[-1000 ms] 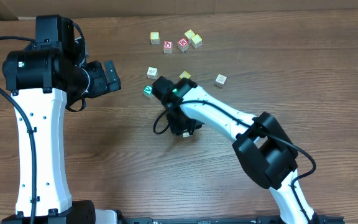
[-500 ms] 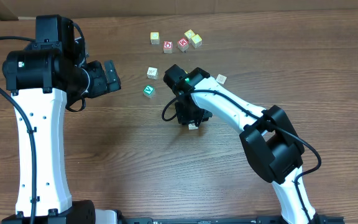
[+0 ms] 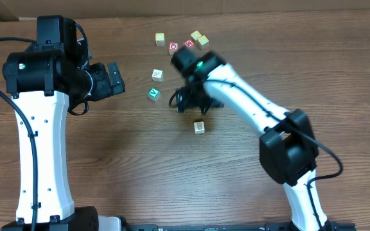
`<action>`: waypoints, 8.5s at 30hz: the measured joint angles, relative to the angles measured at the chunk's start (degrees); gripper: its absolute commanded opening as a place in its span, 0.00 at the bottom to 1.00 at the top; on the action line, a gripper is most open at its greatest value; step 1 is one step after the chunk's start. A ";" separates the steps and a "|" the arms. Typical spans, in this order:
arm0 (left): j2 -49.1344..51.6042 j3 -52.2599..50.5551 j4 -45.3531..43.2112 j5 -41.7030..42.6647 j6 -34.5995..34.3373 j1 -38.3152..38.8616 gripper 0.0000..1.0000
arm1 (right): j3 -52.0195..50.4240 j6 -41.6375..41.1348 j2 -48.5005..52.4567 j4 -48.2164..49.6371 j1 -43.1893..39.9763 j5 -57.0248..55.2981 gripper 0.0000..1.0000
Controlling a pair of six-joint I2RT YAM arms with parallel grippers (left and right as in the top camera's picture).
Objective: Flip 5 blocks
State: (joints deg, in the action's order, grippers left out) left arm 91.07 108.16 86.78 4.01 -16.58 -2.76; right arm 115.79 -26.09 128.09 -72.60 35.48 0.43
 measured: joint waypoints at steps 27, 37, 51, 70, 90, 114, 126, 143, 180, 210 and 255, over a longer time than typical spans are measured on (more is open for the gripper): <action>0.00 0.00 0.00 0.00 0.00 0.00 1.00 | -10.43 -7.26 0.66 18.10 -14.82 -0.24 0.84; 0.00 0.00 0.00 0.00 -0.02 0.00 1.00 | -14.43 -9.62 0.81 23.80 -14.71 -0.24 0.50; 0.00 0.00 0.02 0.00 -0.02 0.00 1.00 | -14.80 -10.12 0.81 22.05 -14.71 -0.28 0.28; 0.00 0.00 0.00 0.00 -0.02 0.00 1.00 | -6.51 -8.44 -7.52 -10.91 -10.14 7.30 0.19; 0.00 0.00 0.00 0.00 -0.02 0.00 1.00 | -16.76 -8.22 -7.50 -2.51 -3.93 7.65 0.64; 0.00 0.00 0.00 0.00 0.00 0.00 1.00 | -16.83 -6.95 -7.50 -14.03 -9.53 0.61 0.04; 0.00 0.00 0.00 -0.02 -0.02 0.00 1.00 | -22.75 -6.95 -7.50 -8.87 -9.53 0.00 0.04; 0.00 0.00 0.00 0.00 -0.02 0.00 1.00 | -29.31 -9.38 -7.50 -1.16 -9.53 4.09 0.04; 0.00 0.00 0.00 0.00 -0.02 0.00 1.00 | -29.35 -4.76 -7.50 13.62 -9.14 11.41 0.11; 0.00 0.00 0.00 0.00 0.00 0.00 1.00 | -28.74 -4.96 -7.50 14.05 -6.34 11.13 0.11; 0.00 0.00 0.00 0.00 -0.02 0.00 1.00 | -17.18 -8.26 -3.39 15.08 6.45 -6.99 0.04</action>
State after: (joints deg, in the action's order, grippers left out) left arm 91.07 108.16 86.78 4.01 -16.60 -2.76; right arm 98.61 -34.35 124.70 -57.52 41.93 -6.57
